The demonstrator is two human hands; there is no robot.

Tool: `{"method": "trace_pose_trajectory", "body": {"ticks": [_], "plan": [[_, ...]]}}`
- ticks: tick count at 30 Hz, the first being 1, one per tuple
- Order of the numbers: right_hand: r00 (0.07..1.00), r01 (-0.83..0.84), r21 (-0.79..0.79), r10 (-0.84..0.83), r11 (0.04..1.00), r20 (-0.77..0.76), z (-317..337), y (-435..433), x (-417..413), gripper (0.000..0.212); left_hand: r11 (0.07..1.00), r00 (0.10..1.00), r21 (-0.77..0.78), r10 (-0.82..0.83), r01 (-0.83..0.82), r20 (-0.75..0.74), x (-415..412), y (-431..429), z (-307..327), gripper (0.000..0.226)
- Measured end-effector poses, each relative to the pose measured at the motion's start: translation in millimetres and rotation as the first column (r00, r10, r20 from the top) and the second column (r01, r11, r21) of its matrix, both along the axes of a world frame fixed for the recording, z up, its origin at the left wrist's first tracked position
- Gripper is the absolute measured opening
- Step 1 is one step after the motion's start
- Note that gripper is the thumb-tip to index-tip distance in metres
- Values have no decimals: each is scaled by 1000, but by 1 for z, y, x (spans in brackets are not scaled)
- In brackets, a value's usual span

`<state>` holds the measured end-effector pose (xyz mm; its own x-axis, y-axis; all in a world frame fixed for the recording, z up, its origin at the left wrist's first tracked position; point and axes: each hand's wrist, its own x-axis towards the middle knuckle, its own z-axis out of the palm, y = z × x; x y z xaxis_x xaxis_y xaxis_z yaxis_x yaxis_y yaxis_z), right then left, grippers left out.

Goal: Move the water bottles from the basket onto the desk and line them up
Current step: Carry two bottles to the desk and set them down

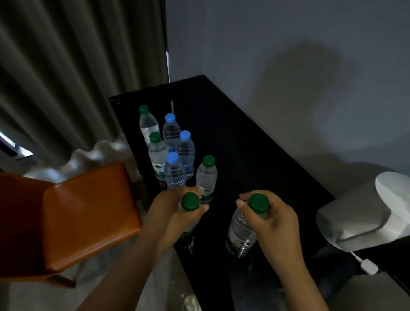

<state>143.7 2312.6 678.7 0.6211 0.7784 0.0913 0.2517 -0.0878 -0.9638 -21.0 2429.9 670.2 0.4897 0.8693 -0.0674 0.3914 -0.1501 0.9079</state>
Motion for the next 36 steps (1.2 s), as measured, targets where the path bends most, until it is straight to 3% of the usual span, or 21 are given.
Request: {"method": "trace_pose_trajectory", "body": {"ticks": [3,5,12,17,29,36], "plan": [[1000,8,-26,-8,1000,-9,-13,5,9,9,988,977,123,-63,90,-204,12,17,-15,25],[999,14,-42,-15,999,-29,-20,8,14,10,983,967,135,-92,127,-236,18,25,-26,31],[995,92,-105,-96,990,-26,-34,17,17,16,992,981,66,-95,107,-168,25,45,-53,25],[993,111,-147,-113,983,-10,-41,24,16,19,990,984,7,-138,139,-113,31,62,-63,34],[989,125,-199,-139,972,-57,-56,44,13,20,976,970,34,-211,216,-119,38,81,-71,26],[986,96,-151,-115,984,-118,-70,57,12,20,975,970,55,-209,217,-124,41,82,-73,21]]}}
